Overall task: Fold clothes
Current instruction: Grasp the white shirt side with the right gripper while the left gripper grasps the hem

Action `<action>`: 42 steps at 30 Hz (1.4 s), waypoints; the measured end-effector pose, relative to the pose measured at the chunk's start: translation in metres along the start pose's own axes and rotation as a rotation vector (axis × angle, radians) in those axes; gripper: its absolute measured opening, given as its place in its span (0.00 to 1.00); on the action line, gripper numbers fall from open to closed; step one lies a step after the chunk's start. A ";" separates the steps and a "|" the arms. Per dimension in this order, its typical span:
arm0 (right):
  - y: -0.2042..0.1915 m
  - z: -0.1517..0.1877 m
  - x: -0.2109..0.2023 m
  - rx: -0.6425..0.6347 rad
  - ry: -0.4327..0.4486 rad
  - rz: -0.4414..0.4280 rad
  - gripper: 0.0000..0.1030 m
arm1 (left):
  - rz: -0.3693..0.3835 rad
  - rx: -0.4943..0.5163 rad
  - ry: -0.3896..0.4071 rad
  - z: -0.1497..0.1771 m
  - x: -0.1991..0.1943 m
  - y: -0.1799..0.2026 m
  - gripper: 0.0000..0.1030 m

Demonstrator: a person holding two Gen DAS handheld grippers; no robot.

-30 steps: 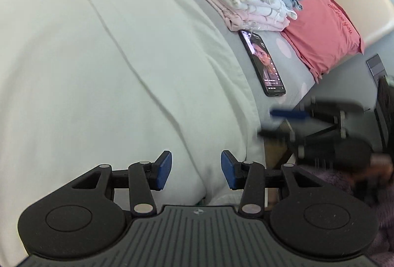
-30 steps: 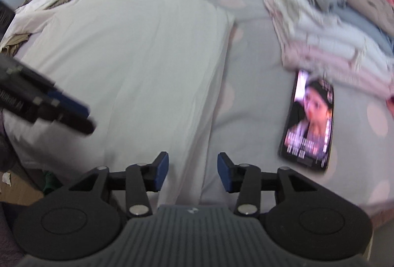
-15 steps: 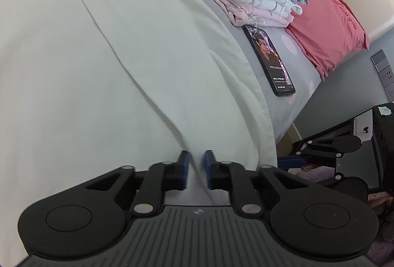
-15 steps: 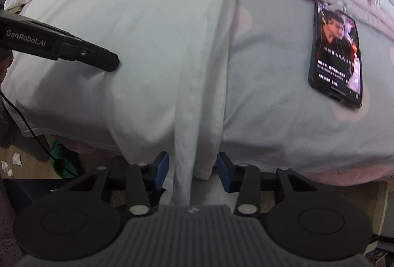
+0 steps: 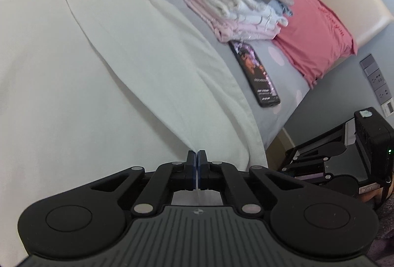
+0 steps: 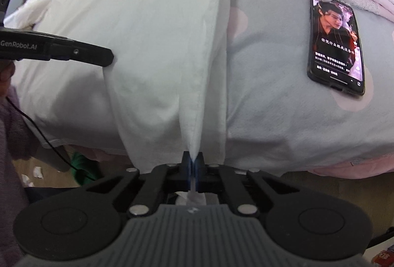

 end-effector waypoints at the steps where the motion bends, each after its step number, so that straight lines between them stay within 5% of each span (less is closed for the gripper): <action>1: 0.000 0.000 -0.006 0.006 0.010 -0.023 0.03 | 0.003 -0.003 0.012 -0.001 -0.008 0.001 0.00; 6: 0.006 -0.002 -0.010 0.042 -0.012 -0.059 0.03 | -0.040 -0.059 -0.014 0.006 -0.030 -0.009 0.00; 15: 0.024 -0.008 0.014 0.124 -0.133 -0.042 0.03 | -0.133 -0.013 -0.096 0.015 0.007 -0.015 0.00; 20: 0.020 -0.009 0.029 0.125 -0.181 -0.120 0.03 | -0.087 -0.064 -0.066 0.015 0.002 -0.023 0.00; 29: 0.026 -0.006 0.031 0.127 -0.202 -0.020 0.06 | -0.080 -0.064 -0.063 0.014 0.026 -0.028 0.01; 37: 0.022 -0.006 0.032 0.112 -0.227 -0.002 0.07 | -0.107 -0.037 -0.062 0.016 0.005 -0.021 0.00; 40: 0.021 -0.004 0.024 0.095 -0.219 0.048 0.13 | -0.137 -0.044 -0.086 0.018 0.008 -0.025 0.00; 42: 0.018 -0.006 0.014 0.073 -0.197 0.100 0.29 | -0.142 -0.049 -0.092 0.017 0.007 -0.026 0.00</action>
Point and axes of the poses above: each gripper's, at about its wrist camera, not at the fingertips, and x roughly the way its jaws point, y to its right, z to its underside, the point moved 1 cm from there along x, roughly the way its jaws point, and after that the axes turned 3 degrees about z, right-handed, at the moved point
